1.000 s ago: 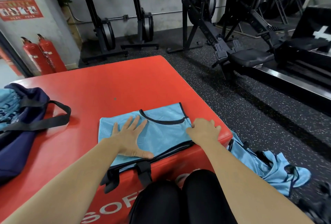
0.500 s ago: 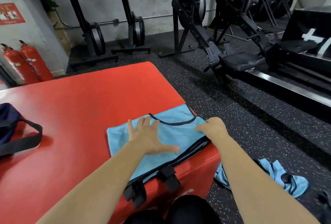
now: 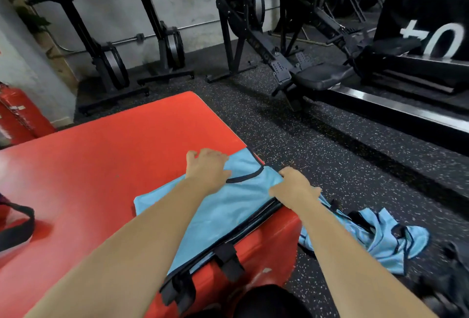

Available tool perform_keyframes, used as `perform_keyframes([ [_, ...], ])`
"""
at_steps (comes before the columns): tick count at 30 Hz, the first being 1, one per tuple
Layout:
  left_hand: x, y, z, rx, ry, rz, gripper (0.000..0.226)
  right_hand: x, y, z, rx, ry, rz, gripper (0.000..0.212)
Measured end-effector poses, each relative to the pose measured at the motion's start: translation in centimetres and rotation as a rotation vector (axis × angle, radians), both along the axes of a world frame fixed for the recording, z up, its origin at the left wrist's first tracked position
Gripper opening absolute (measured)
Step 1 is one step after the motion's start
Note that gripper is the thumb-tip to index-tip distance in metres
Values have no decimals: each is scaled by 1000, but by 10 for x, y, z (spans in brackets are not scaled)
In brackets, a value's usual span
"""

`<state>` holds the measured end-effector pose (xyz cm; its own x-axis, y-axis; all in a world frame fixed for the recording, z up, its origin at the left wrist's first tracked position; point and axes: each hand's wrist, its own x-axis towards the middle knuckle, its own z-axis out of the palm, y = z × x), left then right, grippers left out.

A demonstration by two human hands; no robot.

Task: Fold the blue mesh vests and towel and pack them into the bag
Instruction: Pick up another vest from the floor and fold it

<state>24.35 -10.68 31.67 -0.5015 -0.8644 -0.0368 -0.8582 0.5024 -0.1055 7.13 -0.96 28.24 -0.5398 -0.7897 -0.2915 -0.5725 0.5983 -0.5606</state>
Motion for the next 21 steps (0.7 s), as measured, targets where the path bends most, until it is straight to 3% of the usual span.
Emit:
perform_keyframes([
  [6, -60, -33, -9, 200, 86, 85, 41, -4, 9, -5, -41, 60, 41, 44],
  [10, -74, -54, -7, 318, 186, 111, 4, -15, 10, -6, -134, 31, 42, 55],
  [12, -72, -67, 0, 414, 292, 121, 7, -20, 10, -5, -211, -32, -27, 61],
  [15, -60, -77, 19, 576, 504, 113, 9, -26, 8, -5, -379, -302, -181, 67],
  [18, -42, -80, 35, 646, 646, 133, 14, -26, 9, 5, -370, -609, -272, 37],
  [21, -26, -74, 49, 661, 716, 145, 21, -21, 14, 18, -316, -749, -305, 16],
])
